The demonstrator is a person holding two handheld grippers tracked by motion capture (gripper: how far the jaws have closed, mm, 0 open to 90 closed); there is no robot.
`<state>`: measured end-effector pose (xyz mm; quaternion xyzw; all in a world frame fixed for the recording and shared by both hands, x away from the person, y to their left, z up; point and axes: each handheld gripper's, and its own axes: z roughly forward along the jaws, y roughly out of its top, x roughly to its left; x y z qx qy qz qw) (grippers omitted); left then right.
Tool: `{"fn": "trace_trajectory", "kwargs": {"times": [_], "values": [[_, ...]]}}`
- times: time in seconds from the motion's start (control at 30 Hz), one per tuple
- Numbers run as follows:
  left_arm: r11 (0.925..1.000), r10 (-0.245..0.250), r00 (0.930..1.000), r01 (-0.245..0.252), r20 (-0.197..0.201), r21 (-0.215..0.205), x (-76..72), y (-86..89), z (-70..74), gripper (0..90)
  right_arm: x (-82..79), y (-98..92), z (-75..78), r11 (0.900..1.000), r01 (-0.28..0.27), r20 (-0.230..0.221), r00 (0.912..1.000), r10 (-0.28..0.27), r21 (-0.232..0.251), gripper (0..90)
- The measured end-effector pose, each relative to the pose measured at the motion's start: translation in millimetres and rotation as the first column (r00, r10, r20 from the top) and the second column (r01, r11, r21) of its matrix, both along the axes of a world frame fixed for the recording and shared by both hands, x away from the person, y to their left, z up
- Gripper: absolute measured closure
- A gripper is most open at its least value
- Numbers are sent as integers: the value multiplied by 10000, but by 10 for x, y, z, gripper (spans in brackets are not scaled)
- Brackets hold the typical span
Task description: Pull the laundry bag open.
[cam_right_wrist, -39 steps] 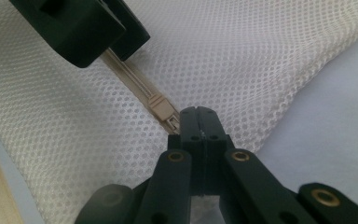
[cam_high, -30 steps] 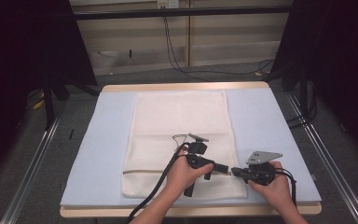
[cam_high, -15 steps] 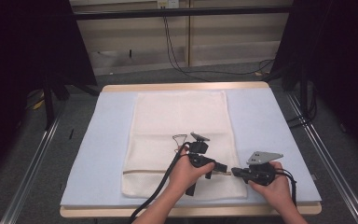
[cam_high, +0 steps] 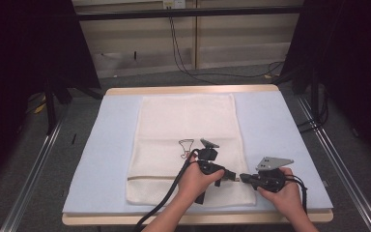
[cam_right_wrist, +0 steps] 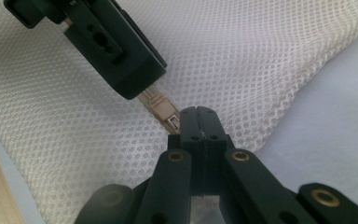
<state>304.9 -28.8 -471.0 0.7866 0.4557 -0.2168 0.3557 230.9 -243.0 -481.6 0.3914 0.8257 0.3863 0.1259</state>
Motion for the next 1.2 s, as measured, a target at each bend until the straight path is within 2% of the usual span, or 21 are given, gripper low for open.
{"fn": "trace_trajectory", "kwargs": {"times": [0.07,0.13,0.2,0.3,0.6,0.7,0.73,0.83,0.87,0.9,1.07,1.17,1.2], "values": [[9999,53,9997,-56,-219,-143,-6,-38,-37,664,1,-1,-1,10000,-10,-15,10000,10,20,900],[10000,55,9999,-55,-94,15,-22,-78,-75,692,4,-1,-2,10000,-7,19,10000,7,10,900],[9998,169,9994,-171,-305,-73,-24,-97,-75,716,1,1,-1,10000,16,-7,10000,-16,15,900],[9994,323,9986,-327,-410,-80,-27,-121,-89,721,1,-2,-3,10000,-18,7,10000,18,30,900],[9982,598,9977,-599,-327,-16,-54,-201,-122,846,-6,7,-4,10000,-33,61,10000,33,-41,900],[9970,767,9964,-766,-353,67,-52,-210,-126,856,-6,9,-4,10000,-38,68,10000,38,-53,900],[9979,643,9973,-641,-359,71,-47,-201,-124,858,-7,9,-5,10000,-54,98,9999,55,-74,900],[9976,686,9967,-686,-423,19,-47,-193,-127,867,-6,7,-6,10000,-40,69,10000,41,-45,900],[9966,821,9955,-823,-481,-27,-48,-200,-127,868,-7,7,-8,10000,-45,75,10000,45,-33,900],[9977,682,9966,-680,-455,48,-38,-184,-132,869,-8,8,-8,10000,-41,84,10000,41,-39,900],[9964,848,9938,-850,-724,4,-30,-192,-127,873,-5,-5,-15,9999,73,25,10000,-73,97,900],[9975,702,9944,-700,-785,59,-13,-176,-122,874,-10,-4,-19,9999,84,37,10000,-84,105,900],[9964,841,9923,-845,-912,-1,-14,-182,-123,874,-10,-3,-18,9999,82,36,10000,-82,94,900]]}}
